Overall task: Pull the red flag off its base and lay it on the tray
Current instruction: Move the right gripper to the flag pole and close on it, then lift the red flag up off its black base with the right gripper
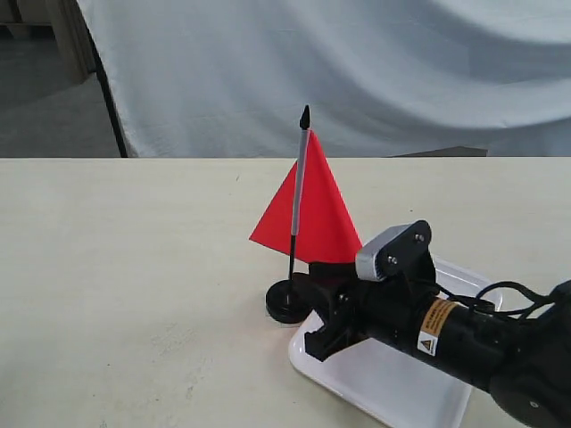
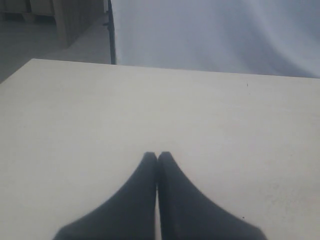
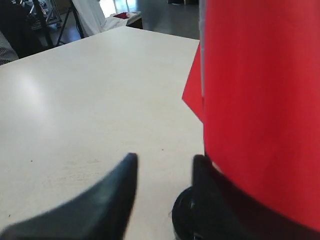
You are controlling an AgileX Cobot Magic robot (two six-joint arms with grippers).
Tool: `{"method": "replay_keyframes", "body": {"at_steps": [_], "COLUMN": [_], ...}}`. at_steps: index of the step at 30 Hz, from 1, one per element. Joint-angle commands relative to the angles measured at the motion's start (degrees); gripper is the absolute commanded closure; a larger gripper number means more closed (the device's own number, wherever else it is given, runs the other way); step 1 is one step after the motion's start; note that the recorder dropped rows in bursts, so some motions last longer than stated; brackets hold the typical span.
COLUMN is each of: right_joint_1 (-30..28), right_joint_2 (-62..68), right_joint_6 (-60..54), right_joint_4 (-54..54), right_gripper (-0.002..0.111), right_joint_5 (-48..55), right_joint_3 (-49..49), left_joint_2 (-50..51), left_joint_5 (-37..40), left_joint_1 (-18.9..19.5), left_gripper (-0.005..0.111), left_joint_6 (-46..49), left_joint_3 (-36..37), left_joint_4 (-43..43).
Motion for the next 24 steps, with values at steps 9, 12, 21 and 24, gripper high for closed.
{"method": "replay_keyframes", "body": {"at_steps": [9,12,21,24], "right_joint_1": [0.3,0.3,-2.7,-6.0], "right_joint_2": [6.4,4.2,-24.4,-35.1], "right_joint_6": [0.1,1.0,1.8,-8.5], "right_joint_4": [-0.9,-3.6,-3.3,-4.1], "right_gripper": [0.060,0.107,0.109,0.109], "right_joint_5": [9.5,9.0,31.8,48.8], "right_joint_3": [-15.9,-14.7,-11.0,-11.0], "left_joint_2": [-0.1,-0.1,-0.1,-0.1], "left_joint_5": [-0.5,-0.5,-0.5,-0.5], "left_joint_1": [-0.4,-0.4,-0.4,-0.4], "left_gripper": [0.107,0.107,0.107,0.107], "left_joint_6": [0.3,0.3,0.3,0.3], "left_joint_3": [0.1,0.1,0.1,0.1], "left_joint_4": [-0.3,-0.3,-0.3,-0.3]}}
